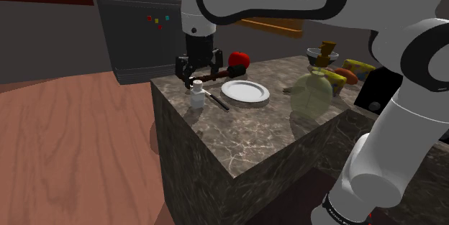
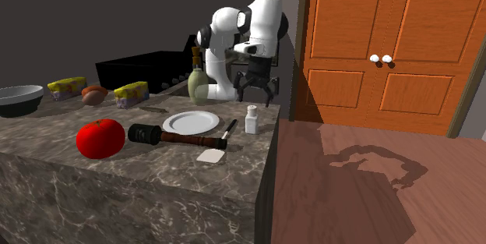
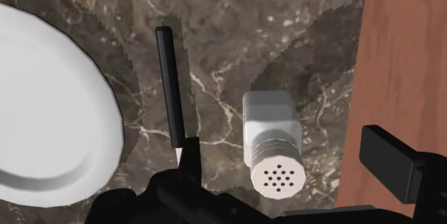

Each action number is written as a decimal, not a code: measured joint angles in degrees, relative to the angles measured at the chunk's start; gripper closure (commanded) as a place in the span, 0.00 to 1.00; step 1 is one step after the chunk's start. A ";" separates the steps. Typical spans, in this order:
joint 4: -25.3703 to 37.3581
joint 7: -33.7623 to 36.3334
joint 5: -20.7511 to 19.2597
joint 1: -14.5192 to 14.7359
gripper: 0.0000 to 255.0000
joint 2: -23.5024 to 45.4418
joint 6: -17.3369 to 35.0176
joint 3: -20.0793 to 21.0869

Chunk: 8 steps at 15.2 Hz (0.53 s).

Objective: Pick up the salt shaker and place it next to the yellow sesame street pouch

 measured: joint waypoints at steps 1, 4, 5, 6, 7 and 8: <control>-0.14 0.43 -0.16 0.04 0.00 0.54 0.55 0.07; -2.17 0.64 -0.18 -0.09 0.00 0.66 2.67 -0.07; -3.02 0.67 -0.16 -0.14 0.00 0.61 3.48 -0.12; -3.87 0.62 -0.13 -0.20 0.00 0.49 4.23 -0.20; -4.70 0.64 -0.10 -0.24 0.00 0.38 4.98 -0.24; -5.12 0.68 -0.09 -0.25 0.00 0.35 5.37 -0.25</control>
